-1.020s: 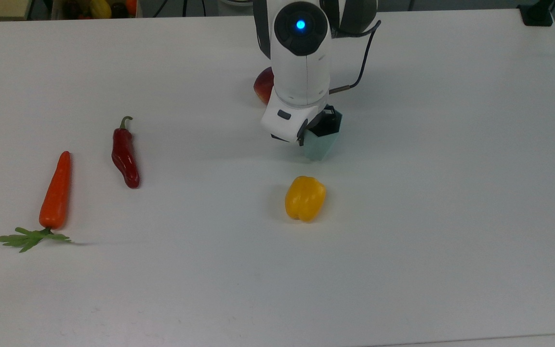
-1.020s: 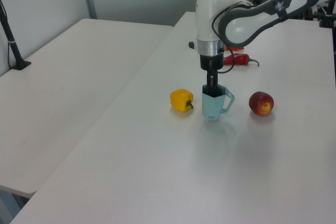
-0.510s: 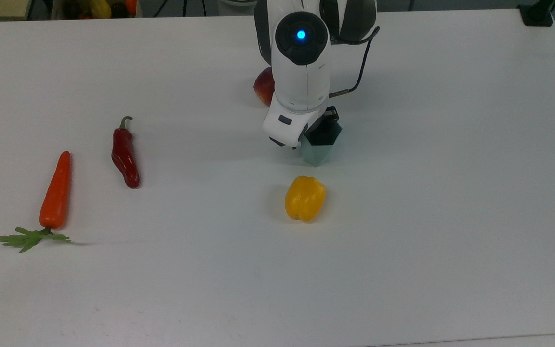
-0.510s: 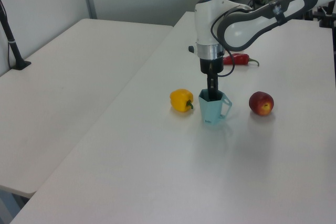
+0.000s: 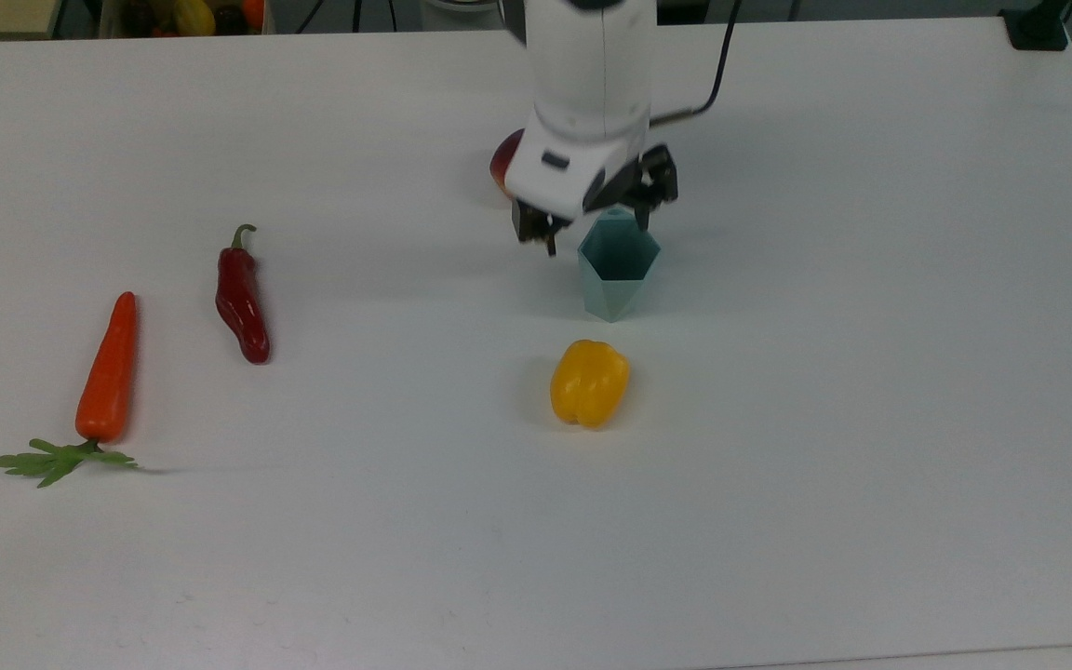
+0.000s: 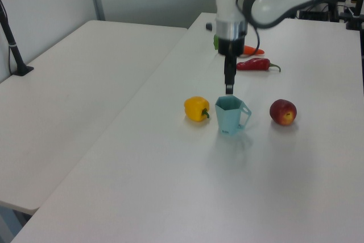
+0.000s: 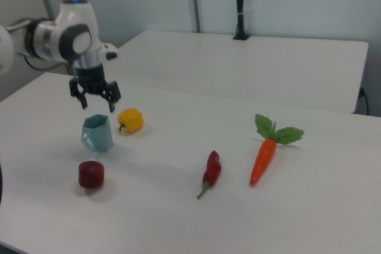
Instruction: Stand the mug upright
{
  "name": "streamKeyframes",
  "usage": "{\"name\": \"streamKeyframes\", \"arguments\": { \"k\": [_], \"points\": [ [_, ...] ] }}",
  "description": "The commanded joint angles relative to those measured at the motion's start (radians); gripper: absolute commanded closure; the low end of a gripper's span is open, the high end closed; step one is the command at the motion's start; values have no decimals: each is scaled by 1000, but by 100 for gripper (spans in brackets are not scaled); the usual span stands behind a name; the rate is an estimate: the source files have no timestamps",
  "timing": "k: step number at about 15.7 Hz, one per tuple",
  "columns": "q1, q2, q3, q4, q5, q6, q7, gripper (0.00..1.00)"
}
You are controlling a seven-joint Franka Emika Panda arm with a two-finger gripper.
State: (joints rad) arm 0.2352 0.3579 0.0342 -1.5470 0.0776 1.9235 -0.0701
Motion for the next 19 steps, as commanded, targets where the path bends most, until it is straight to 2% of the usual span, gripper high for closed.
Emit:
{"name": "streamKeyframes", "arguments": {
  "k": [1, 4, 6, 9, 11, 14, 16, 19],
  "points": [
    [-5, -195, -5, -30, 13, -121, 149, 0],
    [-40, -327, -13, -31, 10, -251, 272, 0],
    [-69, -387, -13, -35, 14, -346, 265, 0],
    [-106, -453, -27, -53, 16, -383, 241, 0],
    [-154, -458, -22, -62, 24, -373, 147, 0],
    [-180, -444, -25, -64, 27, -313, 53, 0],
    [-183, -424, -39, -67, 25, -253, 3, 0],
    [-174, -408, -45, -67, 25, -241, -30, 0]
  ]
}}
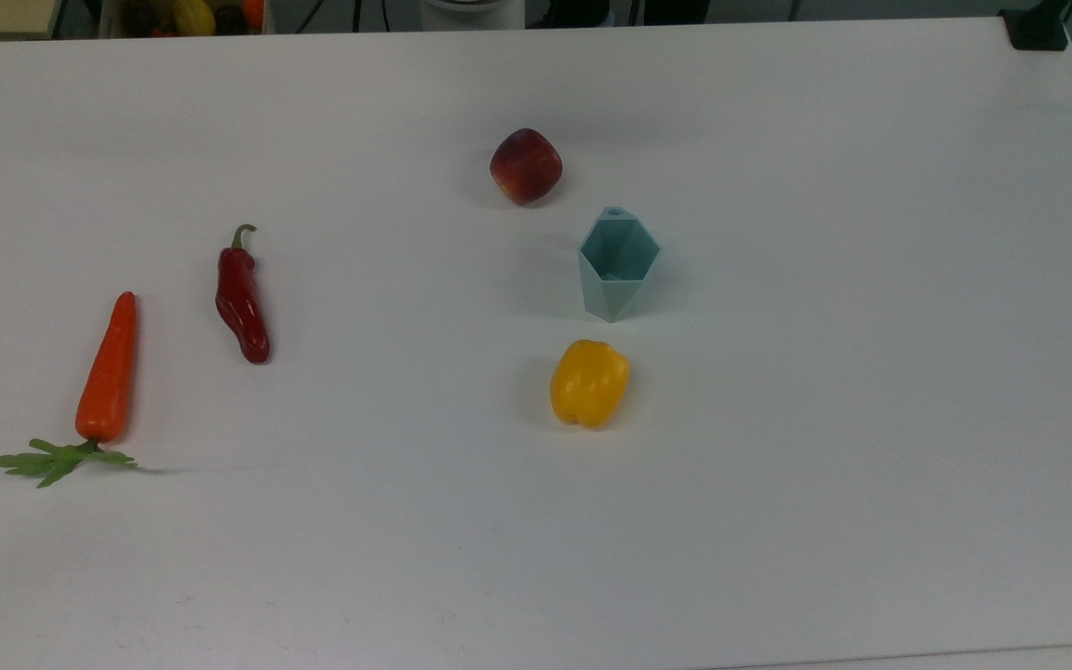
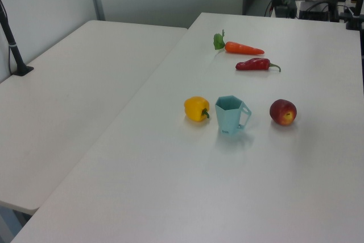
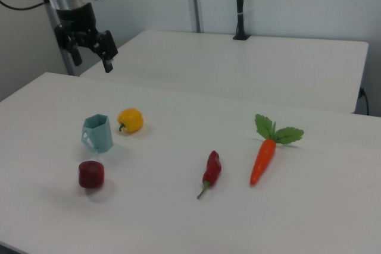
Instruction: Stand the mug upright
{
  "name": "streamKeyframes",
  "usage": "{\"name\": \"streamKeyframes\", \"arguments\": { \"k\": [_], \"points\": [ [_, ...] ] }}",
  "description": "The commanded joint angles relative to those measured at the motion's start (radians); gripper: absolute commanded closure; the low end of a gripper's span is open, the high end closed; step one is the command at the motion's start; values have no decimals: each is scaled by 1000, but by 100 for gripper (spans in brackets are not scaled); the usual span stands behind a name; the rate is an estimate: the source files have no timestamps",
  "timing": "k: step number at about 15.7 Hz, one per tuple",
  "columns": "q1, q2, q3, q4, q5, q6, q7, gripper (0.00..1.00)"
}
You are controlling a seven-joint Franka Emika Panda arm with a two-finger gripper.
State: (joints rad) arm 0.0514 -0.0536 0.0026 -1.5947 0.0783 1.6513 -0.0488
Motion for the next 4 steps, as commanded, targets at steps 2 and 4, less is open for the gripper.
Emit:
{"name": "streamKeyframes", "arguments": {
  "k": [2, 4],
  "points": [
    [10, 0, -13, -19, 24, 28, -39, 0],
    [10, -2, -13, -19, 24, 27, -40, 0]
  ]
}}
